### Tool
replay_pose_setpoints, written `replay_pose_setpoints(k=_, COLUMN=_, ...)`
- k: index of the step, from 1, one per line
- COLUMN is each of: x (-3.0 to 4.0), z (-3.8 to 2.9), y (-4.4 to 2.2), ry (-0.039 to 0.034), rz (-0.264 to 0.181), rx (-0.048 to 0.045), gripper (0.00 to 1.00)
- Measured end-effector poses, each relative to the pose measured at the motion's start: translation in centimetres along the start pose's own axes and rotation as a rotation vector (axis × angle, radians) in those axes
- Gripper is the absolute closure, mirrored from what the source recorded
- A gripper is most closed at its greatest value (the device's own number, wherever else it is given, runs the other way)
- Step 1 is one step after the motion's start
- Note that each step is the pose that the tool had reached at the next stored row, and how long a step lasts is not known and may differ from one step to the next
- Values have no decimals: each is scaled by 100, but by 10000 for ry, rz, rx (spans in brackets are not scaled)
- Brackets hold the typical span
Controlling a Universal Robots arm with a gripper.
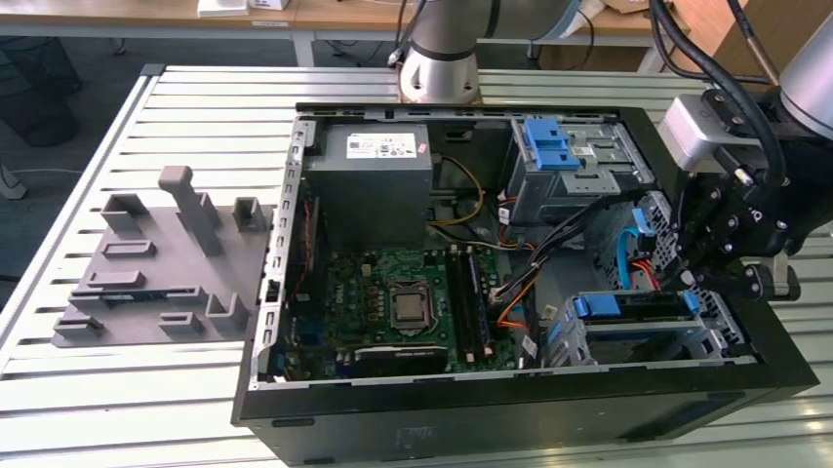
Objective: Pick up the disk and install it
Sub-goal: 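Insert the first disk wire, then insert the second disk wire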
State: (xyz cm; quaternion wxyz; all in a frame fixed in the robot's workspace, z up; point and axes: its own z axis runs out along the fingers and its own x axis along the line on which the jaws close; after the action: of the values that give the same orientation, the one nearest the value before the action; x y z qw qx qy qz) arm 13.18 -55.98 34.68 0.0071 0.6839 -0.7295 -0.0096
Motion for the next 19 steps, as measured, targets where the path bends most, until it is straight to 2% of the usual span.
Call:
replay_pose_setpoints(k=16, x=0, z=-2, y=1, ry=0, rz=0, rx=0, gripper=89)
replay_pose_setpoints(k=19, x=3, z=-1, y=38, ry=1, rz=0, rx=2, gripper=89)
